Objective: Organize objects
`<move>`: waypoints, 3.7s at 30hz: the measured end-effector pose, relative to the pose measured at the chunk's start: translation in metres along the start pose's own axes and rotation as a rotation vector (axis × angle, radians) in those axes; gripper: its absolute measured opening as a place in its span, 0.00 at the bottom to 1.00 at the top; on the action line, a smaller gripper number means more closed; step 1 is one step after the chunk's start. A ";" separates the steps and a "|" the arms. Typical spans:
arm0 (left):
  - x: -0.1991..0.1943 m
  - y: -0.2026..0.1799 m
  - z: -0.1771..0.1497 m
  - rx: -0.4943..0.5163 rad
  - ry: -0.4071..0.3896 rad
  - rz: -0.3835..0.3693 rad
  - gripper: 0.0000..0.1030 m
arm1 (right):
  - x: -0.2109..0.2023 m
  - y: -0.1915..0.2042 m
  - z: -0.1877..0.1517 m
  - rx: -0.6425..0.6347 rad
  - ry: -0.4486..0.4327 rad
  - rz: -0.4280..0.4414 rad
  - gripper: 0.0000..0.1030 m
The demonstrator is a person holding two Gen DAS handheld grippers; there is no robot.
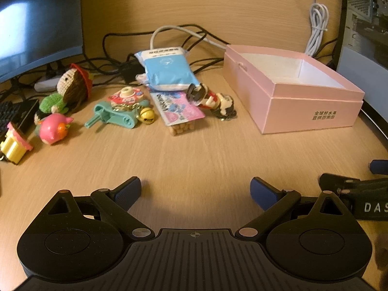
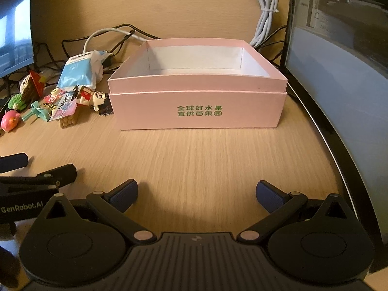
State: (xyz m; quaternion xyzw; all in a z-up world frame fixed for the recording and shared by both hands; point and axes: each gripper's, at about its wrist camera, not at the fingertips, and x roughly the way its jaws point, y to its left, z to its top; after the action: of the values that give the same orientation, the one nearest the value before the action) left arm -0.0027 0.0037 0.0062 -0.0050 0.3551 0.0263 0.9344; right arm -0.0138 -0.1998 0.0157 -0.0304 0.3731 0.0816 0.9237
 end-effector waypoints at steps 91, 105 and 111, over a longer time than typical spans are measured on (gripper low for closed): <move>-0.108 0.118 0.059 -0.181 0.137 -0.508 0.64 | -0.131 0.102 0.009 -0.127 -0.034 0.069 0.46; 0.037 -0.062 0.181 -0.134 0.127 -0.442 0.67 | -0.116 -0.002 0.011 -0.021 -0.044 0.149 0.46; 0.047 -0.060 0.174 -0.143 0.091 -0.400 0.67 | -0.089 -0.012 0.022 -0.004 -0.035 0.173 0.46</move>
State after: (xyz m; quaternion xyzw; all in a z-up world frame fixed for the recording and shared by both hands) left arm 0.1509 -0.0490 0.1050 -0.1430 0.3862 -0.1348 0.9012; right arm -0.0597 -0.2204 0.0933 0.0016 0.3581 0.1624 0.9194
